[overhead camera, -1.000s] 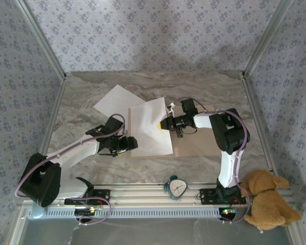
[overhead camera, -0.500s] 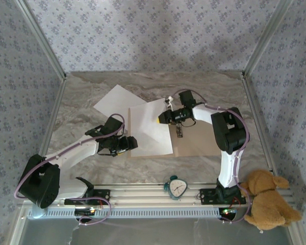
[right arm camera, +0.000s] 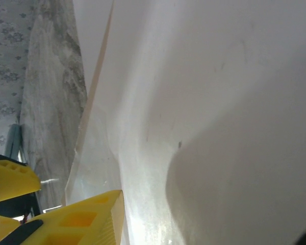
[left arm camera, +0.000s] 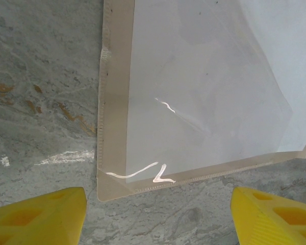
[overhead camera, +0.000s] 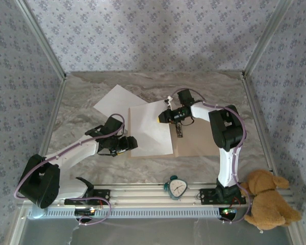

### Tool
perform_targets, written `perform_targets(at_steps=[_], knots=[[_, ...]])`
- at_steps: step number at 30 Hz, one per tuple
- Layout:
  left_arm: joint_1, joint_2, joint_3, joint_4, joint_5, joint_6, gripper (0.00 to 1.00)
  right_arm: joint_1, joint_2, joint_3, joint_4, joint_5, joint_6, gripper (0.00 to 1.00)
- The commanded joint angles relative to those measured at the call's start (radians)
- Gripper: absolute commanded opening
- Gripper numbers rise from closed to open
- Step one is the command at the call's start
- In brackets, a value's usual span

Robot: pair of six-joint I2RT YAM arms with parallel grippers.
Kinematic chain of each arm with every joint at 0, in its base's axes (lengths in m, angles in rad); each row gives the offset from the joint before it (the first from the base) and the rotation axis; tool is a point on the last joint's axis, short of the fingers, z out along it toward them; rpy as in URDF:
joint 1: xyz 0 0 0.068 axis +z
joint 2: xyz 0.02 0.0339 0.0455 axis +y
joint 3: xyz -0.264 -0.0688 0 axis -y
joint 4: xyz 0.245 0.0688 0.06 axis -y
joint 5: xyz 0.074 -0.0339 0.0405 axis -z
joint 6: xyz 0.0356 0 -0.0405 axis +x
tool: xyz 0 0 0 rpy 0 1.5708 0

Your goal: Put the files into the folder

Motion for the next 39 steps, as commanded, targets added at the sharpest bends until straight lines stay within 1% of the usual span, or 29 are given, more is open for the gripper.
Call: perform_targets(at_steps=[1, 11, 13, 17, 22, 26, 30, 33, 35, 39], knots=[[0.003, -0.011, 0.008, -0.038, -0.014, 0.009, 0.75, 0.0, 0.018, 0.019, -0.035, 0.045, -0.018, 0.38], [0.003, -0.025, 0.002, -0.044, -0.019, 0.011, 0.75, 0.002, 0.039, 0.019, -0.018, 0.08, 0.011, 0.31], [0.002, -0.025, 0.002, -0.046, -0.019, 0.01, 0.75, 0.003, 0.043, 0.021, -0.019, 0.103, 0.002, 0.3], [0.003, -0.025, 0.0, -0.048, -0.023, 0.012, 0.75, 0.001, 0.06, 0.028, -0.014, 0.103, 0.012, 0.26], [0.002, -0.025, -0.007, -0.046, -0.022, 0.012, 0.75, 0.001, 0.052, 0.018, 0.011, 0.124, 0.028, 0.21], [0.003, -0.025, -0.01, -0.043, -0.022, 0.011, 0.75, 0.001, 0.039, 0.004, 0.028, 0.12, 0.037, 0.16], [0.003, -0.024, -0.013, -0.04, -0.022, 0.011, 0.75, 0.0, 0.021, -0.013, 0.053, 0.111, 0.048, 0.14], [0.003, -0.022, -0.014, -0.036, -0.019, 0.011, 0.75, -0.001, 0.006, -0.023, 0.067, 0.114, 0.048, 0.14], [0.002, -0.023, -0.015, -0.035, -0.02, 0.011, 0.75, -0.003, 0.003, -0.02, 0.068, 0.105, 0.046, 0.17], [0.003, -0.024, -0.016, -0.036, -0.02, 0.011, 0.75, -0.007, 0.022, -0.009, 0.078, 0.071, 0.063, 0.31]])
